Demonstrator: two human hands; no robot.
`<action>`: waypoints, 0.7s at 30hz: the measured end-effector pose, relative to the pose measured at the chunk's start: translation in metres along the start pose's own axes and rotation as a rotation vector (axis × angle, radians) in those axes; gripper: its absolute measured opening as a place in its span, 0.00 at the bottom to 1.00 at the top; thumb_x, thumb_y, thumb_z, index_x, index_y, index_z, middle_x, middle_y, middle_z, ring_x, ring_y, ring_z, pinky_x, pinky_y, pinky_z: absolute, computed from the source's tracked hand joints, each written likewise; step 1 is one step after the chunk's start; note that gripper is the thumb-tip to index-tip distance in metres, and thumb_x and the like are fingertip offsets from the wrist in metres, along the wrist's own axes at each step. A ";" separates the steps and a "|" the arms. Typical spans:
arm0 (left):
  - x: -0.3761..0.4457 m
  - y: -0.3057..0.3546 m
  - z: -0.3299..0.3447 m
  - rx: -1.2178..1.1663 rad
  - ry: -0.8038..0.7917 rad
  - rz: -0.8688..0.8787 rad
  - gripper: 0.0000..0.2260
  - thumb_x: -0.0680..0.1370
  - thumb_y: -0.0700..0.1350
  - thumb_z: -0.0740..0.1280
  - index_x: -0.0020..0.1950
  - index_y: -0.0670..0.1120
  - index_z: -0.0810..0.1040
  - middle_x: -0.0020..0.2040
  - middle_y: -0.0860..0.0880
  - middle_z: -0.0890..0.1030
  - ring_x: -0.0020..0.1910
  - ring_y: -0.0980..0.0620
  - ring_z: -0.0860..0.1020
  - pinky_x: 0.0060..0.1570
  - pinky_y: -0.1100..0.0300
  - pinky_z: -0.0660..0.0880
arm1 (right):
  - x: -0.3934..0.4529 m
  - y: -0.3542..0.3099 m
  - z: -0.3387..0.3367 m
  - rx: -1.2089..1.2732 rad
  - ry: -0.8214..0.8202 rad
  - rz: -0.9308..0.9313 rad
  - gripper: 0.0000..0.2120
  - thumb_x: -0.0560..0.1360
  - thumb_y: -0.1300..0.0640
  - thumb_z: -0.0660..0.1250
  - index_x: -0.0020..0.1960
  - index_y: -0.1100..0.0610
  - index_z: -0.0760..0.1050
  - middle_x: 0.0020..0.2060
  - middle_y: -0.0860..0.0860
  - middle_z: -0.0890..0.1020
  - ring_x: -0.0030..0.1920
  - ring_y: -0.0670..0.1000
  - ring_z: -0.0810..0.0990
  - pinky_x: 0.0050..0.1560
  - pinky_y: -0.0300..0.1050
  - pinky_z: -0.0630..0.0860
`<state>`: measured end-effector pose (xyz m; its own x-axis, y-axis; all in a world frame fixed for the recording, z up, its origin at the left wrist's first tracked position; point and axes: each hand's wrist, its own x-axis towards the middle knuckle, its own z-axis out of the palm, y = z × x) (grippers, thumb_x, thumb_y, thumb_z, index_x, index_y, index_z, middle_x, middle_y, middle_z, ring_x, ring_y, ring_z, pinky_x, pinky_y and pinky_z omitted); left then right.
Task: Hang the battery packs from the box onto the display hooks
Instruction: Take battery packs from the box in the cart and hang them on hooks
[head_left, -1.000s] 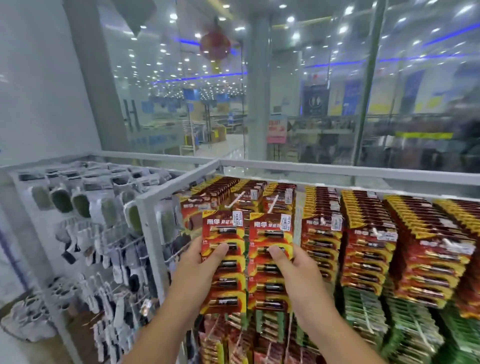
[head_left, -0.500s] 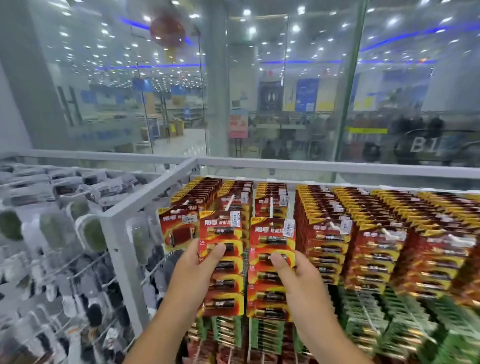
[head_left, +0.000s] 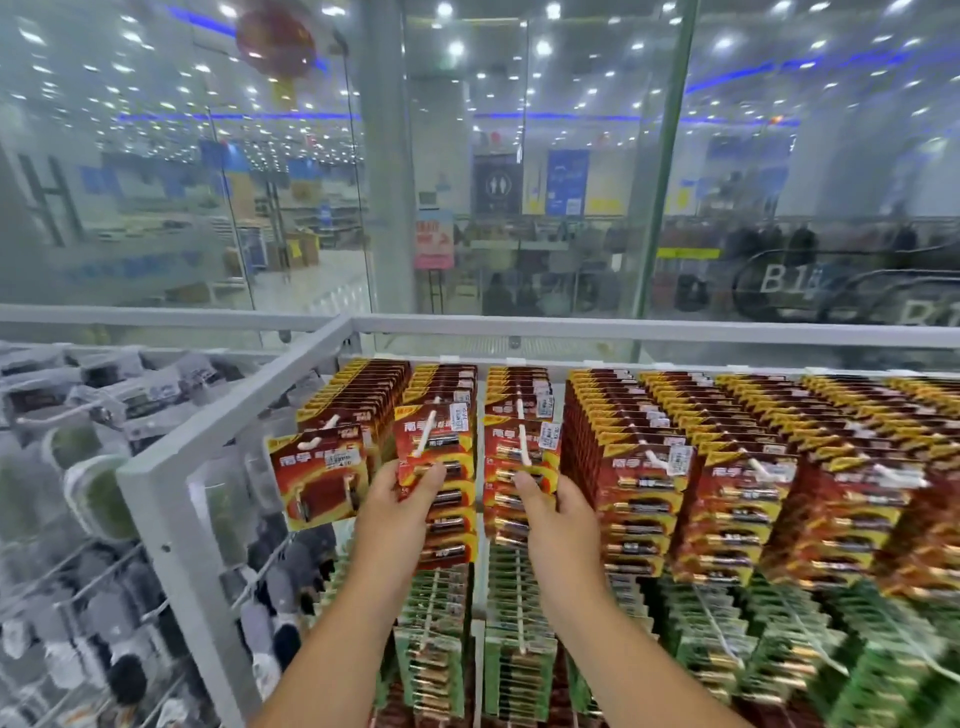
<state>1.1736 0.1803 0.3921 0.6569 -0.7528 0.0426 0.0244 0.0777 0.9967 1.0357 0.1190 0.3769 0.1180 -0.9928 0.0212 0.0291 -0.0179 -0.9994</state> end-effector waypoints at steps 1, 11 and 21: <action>0.003 0.001 0.005 -0.005 0.011 0.003 0.10 0.81 0.54 0.71 0.61 0.60 0.77 0.61 0.52 0.84 0.57 0.52 0.83 0.58 0.49 0.81 | 0.004 0.000 0.003 0.017 0.018 0.001 0.16 0.80 0.41 0.69 0.64 0.47 0.79 0.57 0.40 0.83 0.57 0.42 0.80 0.58 0.47 0.76; 0.041 -0.025 0.022 0.036 0.125 0.036 0.14 0.81 0.54 0.71 0.60 0.51 0.71 0.50 0.62 0.76 0.54 0.55 0.75 0.55 0.57 0.69 | 0.043 0.004 0.027 0.014 0.152 0.014 0.17 0.83 0.45 0.67 0.67 0.53 0.76 0.53 0.46 0.82 0.49 0.44 0.80 0.42 0.39 0.72; 0.029 -0.059 -0.008 0.160 0.088 -0.025 0.20 0.80 0.59 0.71 0.68 0.53 0.73 0.67 0.51 0.76 0.66 0.48 0.75 0.63 0.53 0.71 | 0.025 0.019 0.028 -0.098 0.190 0.101 0.21 0.85 0.44 0.61 0.71 0.56 0.71 0.51 0.48 0.75 0.43 0.46 0.73 0.42 0.43 0.69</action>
<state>1.1976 0.1592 0.3341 0.7213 -0.6924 0.0182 -0.0740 -0.0509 0.9960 1.0666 0.0969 0.3592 -0.0741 -0.9944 -0.0751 -0.0713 0.0804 -0.9942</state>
